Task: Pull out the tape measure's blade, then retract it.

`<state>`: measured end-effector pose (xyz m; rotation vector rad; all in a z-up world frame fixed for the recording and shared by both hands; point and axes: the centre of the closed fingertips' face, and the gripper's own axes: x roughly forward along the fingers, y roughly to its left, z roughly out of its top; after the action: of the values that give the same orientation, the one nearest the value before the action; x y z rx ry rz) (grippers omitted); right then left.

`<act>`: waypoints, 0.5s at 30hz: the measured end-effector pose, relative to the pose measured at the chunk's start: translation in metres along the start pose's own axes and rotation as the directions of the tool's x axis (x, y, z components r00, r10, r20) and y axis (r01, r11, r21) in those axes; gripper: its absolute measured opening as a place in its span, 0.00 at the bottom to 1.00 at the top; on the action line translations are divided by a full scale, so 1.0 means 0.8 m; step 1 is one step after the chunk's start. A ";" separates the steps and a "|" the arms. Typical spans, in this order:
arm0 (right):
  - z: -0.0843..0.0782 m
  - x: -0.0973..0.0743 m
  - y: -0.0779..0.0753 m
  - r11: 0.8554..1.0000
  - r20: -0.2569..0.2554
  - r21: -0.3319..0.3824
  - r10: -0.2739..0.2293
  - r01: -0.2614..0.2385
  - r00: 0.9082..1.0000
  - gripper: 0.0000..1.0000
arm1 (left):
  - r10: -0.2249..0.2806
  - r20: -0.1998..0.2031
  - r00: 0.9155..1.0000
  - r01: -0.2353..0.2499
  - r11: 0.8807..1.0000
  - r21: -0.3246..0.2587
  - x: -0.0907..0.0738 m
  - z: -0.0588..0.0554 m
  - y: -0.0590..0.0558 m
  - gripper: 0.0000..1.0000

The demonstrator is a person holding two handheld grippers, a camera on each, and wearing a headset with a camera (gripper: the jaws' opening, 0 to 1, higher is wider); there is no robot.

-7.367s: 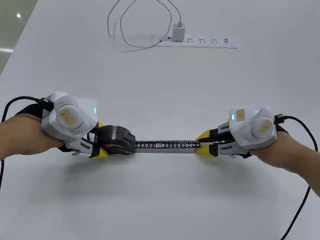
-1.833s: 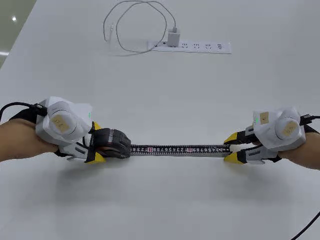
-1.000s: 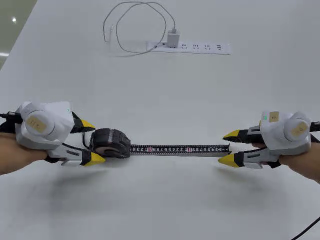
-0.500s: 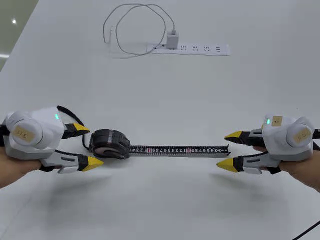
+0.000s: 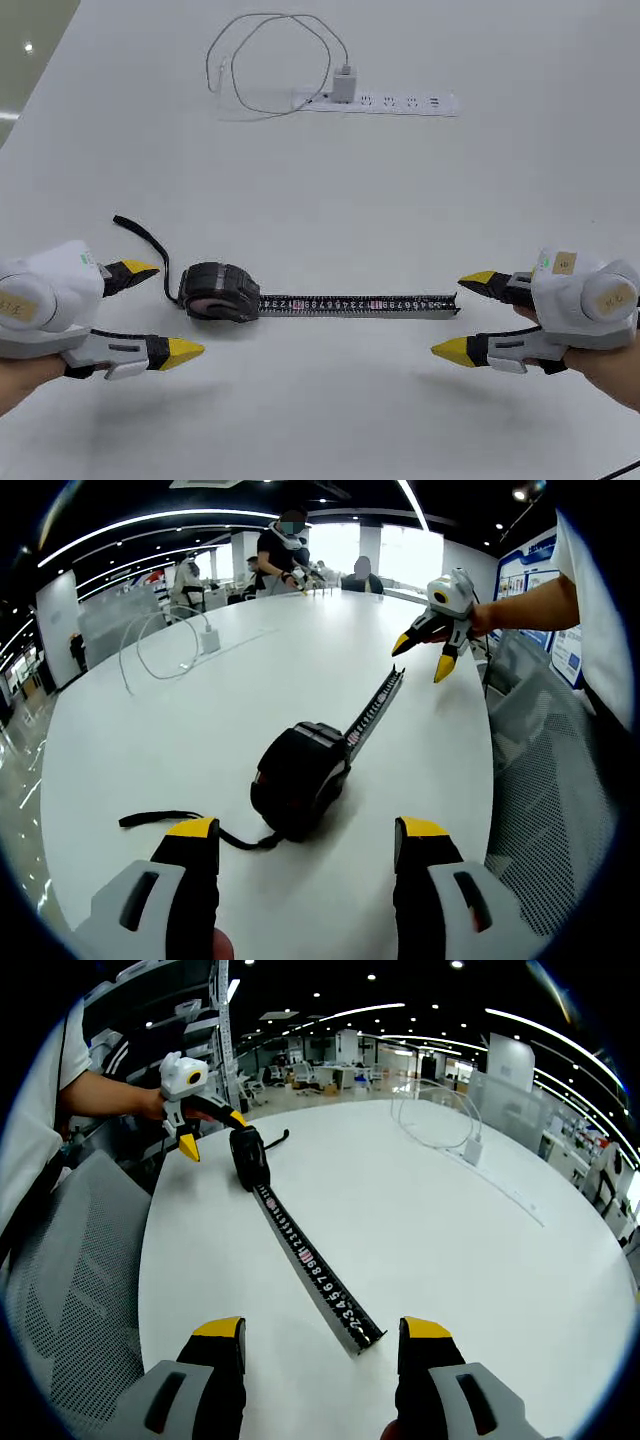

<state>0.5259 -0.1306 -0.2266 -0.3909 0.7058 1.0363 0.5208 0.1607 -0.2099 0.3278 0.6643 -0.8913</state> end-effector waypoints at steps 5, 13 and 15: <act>-0.001 -0.007 0.005 1.000 0.002 -0.004 -0.011 0.011 1.000 0.63 | 0.012 0.008 1.000 -0.012 1.000 -0.018 -0.007 -0.003 -0.005 0.74; 0.001 -0.016 0.013 0.999 0.014 0.014 -0.041 0.041 0.999 0.70 | 0.037 0.021 0.999 -0.036 0.998 -0.046 -0.019 -0.007 -0.011 0.80; 0.001 -0.017 0.013 0.999 0.017 0.020 -0.046 0.046 0.999 0.71 | 0.044 0.023 0.999 -0.043 0.998 -0.047 -0.022 -0.008 -0.011 0.81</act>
<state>0.5127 -0.1341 -0.2164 -0.3794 0.6879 0.9881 0.5034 0.1693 -0.2035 0.2887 0.6521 -0.8364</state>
